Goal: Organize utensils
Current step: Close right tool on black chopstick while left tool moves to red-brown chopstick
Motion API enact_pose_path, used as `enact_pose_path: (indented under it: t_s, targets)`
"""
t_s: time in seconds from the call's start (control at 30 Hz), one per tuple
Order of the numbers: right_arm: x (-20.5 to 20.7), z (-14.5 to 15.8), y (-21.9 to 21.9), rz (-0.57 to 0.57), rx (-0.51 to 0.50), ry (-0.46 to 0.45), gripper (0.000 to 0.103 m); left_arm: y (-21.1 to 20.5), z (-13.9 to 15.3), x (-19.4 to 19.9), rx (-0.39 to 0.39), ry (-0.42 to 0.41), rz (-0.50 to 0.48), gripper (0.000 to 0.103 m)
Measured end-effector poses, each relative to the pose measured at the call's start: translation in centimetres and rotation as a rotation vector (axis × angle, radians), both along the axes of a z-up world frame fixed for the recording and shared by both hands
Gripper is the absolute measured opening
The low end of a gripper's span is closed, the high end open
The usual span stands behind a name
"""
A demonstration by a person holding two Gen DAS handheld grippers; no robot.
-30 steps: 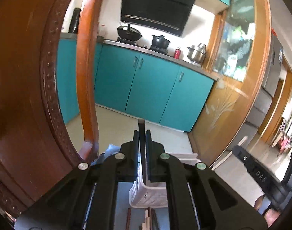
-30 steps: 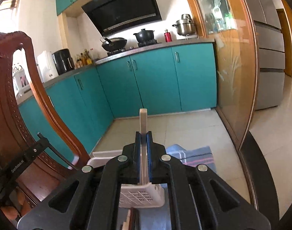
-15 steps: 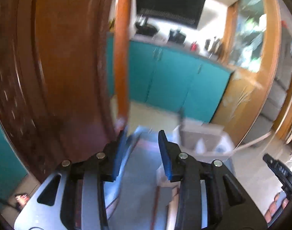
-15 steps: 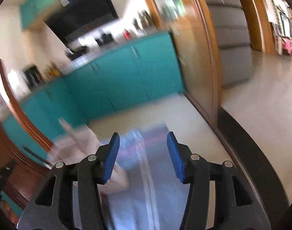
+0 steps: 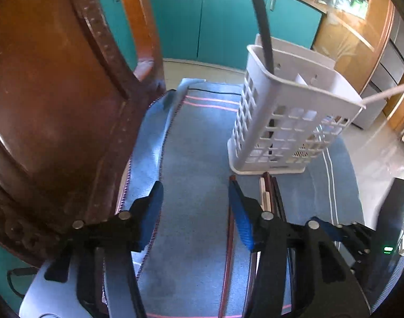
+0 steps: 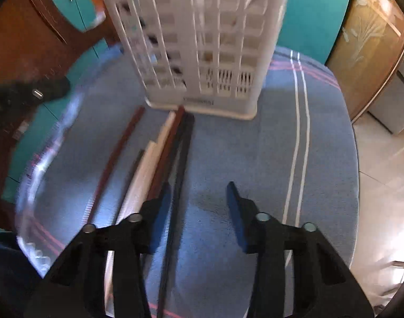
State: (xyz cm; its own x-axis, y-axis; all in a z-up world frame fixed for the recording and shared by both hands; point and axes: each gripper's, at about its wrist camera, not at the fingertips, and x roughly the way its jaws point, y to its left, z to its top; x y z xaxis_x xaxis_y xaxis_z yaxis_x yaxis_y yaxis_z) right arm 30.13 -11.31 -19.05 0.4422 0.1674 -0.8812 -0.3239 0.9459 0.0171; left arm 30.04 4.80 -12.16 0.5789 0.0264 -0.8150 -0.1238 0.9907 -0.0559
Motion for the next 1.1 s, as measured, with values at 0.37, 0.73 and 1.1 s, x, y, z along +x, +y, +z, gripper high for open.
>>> enact_pose_path:
  t_s: [0.37, 0.73, 1.1]
  targets:
    - [-0.5, 0.8, -3.8, -0.078, 0.137, 0.017, 0.006, -0.1, -1.3, 0.1, 0.013, 0.049, -0.004, 0.060]
    - [-1.9, -1.2, 0.7, 0.052, 0.058, 0.024, 0.012, -0.7, -2.2, 0.7, 0.036, 0.083, -0.009, 0.066]
    - [-1.2, -0.5, -4.2, -0.092, 0.027, 0.053, 0.009, -1.0, -2.8, 0.8, 0.055, 0.107, -0.027, 0.067]
